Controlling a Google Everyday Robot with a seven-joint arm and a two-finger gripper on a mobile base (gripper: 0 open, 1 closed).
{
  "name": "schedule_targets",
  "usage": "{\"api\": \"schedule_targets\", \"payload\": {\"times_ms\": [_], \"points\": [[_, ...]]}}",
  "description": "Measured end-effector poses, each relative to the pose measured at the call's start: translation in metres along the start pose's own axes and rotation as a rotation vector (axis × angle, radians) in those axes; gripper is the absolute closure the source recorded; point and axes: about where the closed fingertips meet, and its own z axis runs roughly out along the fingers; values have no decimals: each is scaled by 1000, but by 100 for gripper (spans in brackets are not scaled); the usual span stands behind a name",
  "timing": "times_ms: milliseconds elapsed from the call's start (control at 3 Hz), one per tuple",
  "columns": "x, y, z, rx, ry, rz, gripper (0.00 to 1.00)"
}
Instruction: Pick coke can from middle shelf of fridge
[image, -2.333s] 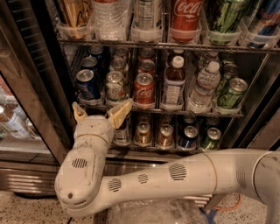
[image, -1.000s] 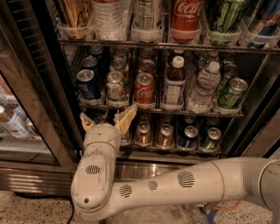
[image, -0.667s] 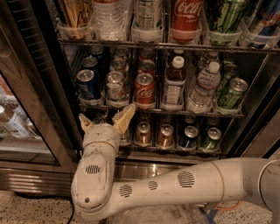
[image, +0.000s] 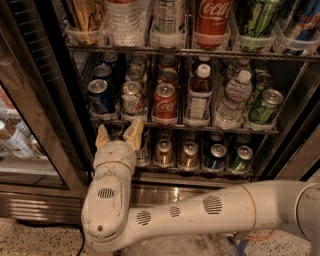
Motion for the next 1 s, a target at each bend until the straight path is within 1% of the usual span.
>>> {"api": "schedule_targets", "payload": {"times_ms": [333,667,1000], "points": [[0,0,0,0,0,0,34],[-1,-4,2,13,-6,-29,26],[-3,-15,3,54,-17,-55,26]]}}
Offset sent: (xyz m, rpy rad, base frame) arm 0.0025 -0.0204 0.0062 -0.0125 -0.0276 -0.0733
